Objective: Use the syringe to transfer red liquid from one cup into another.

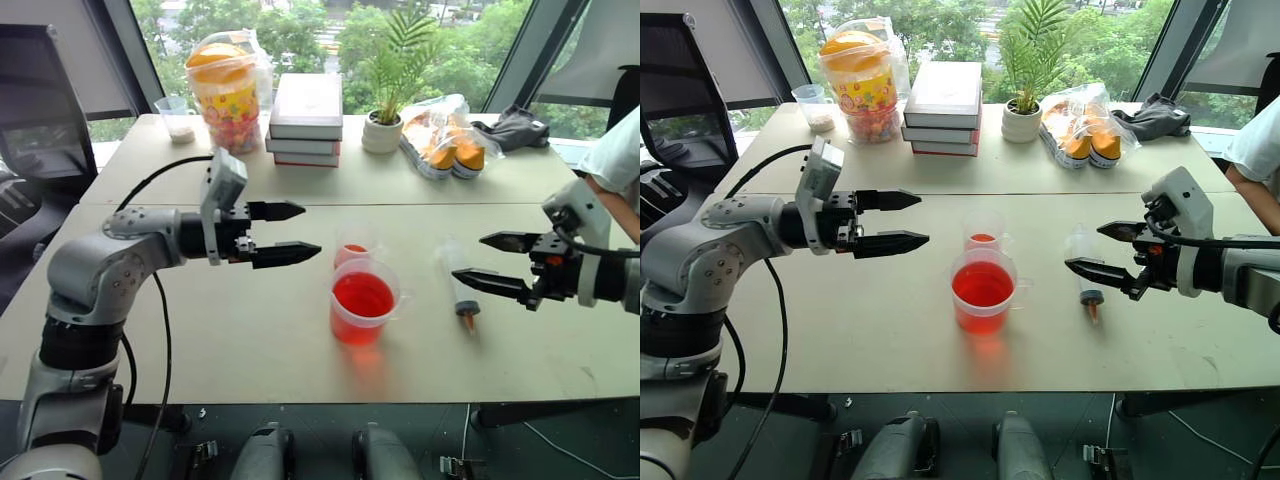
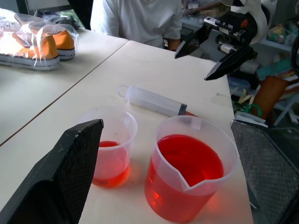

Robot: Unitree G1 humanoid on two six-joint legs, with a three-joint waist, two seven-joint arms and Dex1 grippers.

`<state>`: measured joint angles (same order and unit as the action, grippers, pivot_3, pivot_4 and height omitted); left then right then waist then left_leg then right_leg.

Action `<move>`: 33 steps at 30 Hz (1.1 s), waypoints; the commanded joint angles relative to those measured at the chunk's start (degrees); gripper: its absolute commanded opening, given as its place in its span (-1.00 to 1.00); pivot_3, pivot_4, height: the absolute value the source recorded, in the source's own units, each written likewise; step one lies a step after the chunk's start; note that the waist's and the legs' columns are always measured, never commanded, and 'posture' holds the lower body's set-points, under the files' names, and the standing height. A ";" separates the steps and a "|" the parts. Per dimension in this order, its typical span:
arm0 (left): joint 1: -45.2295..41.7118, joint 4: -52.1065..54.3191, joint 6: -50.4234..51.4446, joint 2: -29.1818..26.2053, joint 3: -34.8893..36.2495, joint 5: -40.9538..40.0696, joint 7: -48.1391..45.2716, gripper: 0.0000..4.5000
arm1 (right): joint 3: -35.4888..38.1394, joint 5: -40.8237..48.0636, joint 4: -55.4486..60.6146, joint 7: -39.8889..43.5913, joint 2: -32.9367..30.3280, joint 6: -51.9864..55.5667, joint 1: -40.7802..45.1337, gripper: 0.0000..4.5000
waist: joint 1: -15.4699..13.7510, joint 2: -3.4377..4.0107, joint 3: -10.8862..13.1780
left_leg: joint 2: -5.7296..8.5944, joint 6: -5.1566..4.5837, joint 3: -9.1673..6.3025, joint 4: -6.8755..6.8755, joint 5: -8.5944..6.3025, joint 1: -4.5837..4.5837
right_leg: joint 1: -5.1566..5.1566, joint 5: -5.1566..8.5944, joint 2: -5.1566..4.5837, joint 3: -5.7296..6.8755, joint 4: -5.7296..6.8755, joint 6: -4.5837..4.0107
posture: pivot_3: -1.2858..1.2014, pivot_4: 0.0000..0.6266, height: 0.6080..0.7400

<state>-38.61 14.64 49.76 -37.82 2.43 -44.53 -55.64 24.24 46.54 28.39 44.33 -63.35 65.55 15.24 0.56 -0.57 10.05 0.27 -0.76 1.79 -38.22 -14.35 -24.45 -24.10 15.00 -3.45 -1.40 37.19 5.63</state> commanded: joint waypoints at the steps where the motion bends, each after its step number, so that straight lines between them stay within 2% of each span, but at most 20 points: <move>1: -1.92 0.21 -0.26 0.70 0.82 -0.86 0.87 1.00 | 2.38 0.38 0.74 0.27 -1.17 -0.99 0.56 0.99 | -0.06 0.00 0.00 | 0.00 0.00 0.00 0.00 0.00 0.00 | 0.00 0.00 0.00 0.00 0.00 0.00 | 0.03 -0.52 1.00; 6: -2.27 0.83 1.13 0.95 1.53 -2.95 0.49 1.00 | 2.92 0.17 0.97 0.18 -0.95 -1.06 -0.39 0.99 | 0.01 0.00 0.00 | 0.00 0.00 0.00 0.00 0.00 0.00 | 0.00 0.00 0.01 0.00 0.00 0.00 | 0.03 -0.52 1.00; 18: -2.40 -0.73 -1.93 2.01 0.74 -1.65 0.36 1.00 | 1.53 -1.09 -0.31 0.16 -1.57 -2.63 0.27 0.99 | 0.00 0.00 0.00 | 0.00 0.00 0.00 0.00 0.00 0.00 | 0.00 0.00 0.01 0.00 0.00 0.00 | 0.03 -0.52 1.00; 33: -1.48 -1.07 -3.14 1.93 1.09 -0.94 0.85 1.00 | -3.32 -4.40 -7.26 -1.50 -2.53 -3.09 5.70 0.99 | -0.03 0.00 0.00 | 0.00 0.00 0.00 0.00 0.00 0.01 | 0.00 0.00 0.01 0.00 0.00 0.00 | 0.03 -0.52 1.00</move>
<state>-39.03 13.37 47.92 -35.84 2.52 -45.53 -54.81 20.27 42.89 21.72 43.37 -64.48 62.26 19.42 0.52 -0.57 10.05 0.27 -0.76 1.80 -38.23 -14.35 -24.45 -24.10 15.00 -3.45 -1.40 37.19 5.63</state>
